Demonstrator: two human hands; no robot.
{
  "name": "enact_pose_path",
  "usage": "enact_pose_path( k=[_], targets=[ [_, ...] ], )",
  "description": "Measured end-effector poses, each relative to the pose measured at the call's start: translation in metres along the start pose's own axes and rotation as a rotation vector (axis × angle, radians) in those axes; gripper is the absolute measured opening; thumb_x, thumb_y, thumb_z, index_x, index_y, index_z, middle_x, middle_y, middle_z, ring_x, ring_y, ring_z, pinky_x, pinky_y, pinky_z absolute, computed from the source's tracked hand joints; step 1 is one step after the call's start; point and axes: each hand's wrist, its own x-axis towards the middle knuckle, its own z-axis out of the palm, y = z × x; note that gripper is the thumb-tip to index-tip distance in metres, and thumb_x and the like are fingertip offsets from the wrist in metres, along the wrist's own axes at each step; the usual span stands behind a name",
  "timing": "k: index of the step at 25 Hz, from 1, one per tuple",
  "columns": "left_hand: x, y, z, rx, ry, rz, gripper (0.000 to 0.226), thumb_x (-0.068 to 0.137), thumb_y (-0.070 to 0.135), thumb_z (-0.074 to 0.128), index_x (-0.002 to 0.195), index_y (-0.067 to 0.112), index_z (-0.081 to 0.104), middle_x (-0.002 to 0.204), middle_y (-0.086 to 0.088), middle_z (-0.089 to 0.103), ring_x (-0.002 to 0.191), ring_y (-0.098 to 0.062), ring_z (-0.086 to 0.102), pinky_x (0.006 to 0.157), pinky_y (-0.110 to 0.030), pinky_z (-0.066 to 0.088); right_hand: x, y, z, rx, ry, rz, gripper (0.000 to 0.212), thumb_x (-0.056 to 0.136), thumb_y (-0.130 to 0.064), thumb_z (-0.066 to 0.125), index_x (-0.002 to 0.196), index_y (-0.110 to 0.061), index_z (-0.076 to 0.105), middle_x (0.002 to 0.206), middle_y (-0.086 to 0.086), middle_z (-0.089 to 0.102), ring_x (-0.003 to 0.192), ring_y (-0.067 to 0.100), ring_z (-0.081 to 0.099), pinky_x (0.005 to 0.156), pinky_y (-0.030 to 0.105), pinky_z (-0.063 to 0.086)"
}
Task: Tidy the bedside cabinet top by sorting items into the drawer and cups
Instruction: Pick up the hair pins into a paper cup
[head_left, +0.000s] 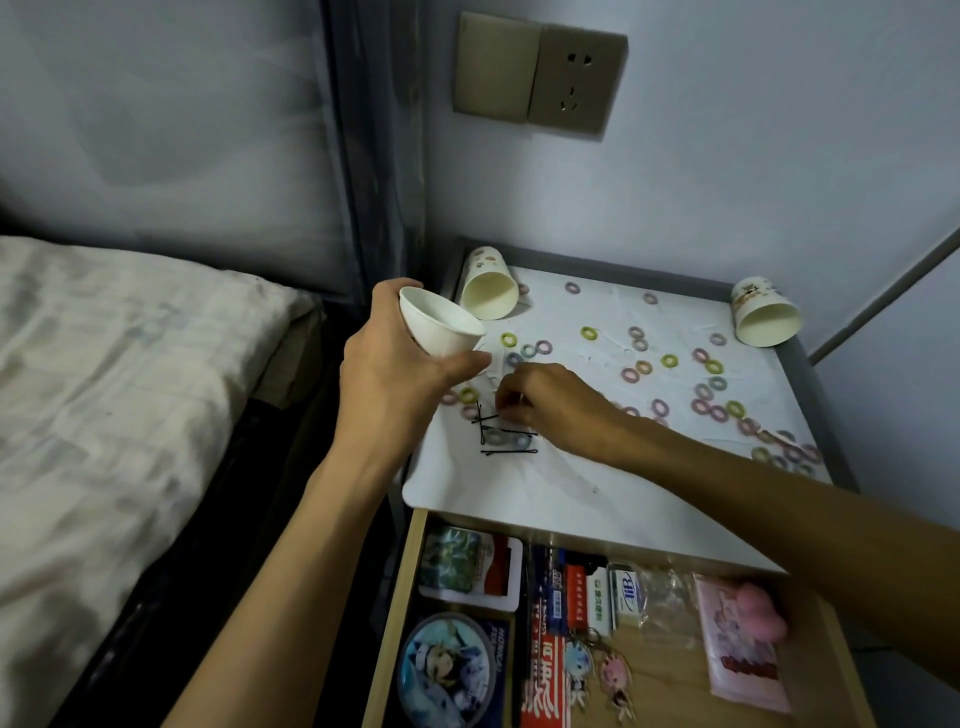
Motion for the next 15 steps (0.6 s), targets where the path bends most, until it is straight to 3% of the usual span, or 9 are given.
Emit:
enact_pose_path(
  k=[5,8,13,15],
  targets=[
    [-0.0015,0.0017,0.0013,0.000,-0.004,0.002,0.069,0.066,0.025,0.088,0.122,0.021,0.049,0.097,0.010,0.056,0.079,0.002,0.054,0.052,-0.003,0.041,-0.0037,-0.0017,0.0026,-0.047,-0.057,0.002,0.011,0.086,-0.025,0.070,0.096,-0.020,0.066,0.095,-0.005,0.057,0.086,0.014,0.057,0.076,0.034,0.051],
    [-0.0017,0.0014,0.0017,0.001,-0.006,0.001,0.068,0.066,0.024,0.088,0.122,0.021,0.049,0.097,0.010,0.056,0.079,0.001,0.054,0.051,-0.003,0.041,-0.0048,-0.0029,0.0045,-0.074,-0.052,0.037,0.002,0.087,-0.021,0.067,0.089,-0.020,0.066,0.094,0.001,0.062,0.085,0.019,0.060,0.075,0.038,0.052],
    [-0.0010,0.0005,0.0017,0.002,-0.002,0.004,0.069,0.066,0.025,0.088,0.123,0.021,0.049,0.099,0.009,0.056,0.080,0.001,0.054,0.052,-0.002,0.041,-0.0056,0.0008,0.0094,-0.384,0.070,-0.088,0.008,0.088,-0.006,0.058,0.090,-0.013,0.061,0.095,0.007,0.061,0.080,0.025,0.059,0.059,0.032,0.039],
    [-0.0003,-0.0003,0.0010,0.012,0.002,0.006,0.069,0.066,0.027,0.088,0.123,0.021,0.049,0.101,0.009,0.057,0.081,0.002,0.054,0.053,-0.002,0.041,-0.0042,0.0041,0.0037,-0.448,0.122,-0.119,0.011,0.088,-0.004,0.059,0.090,-0.014,0.061,0.094,0.006,0.063,0.078,0.024,0.059,0.059,0.031,0.042]
  ],
)
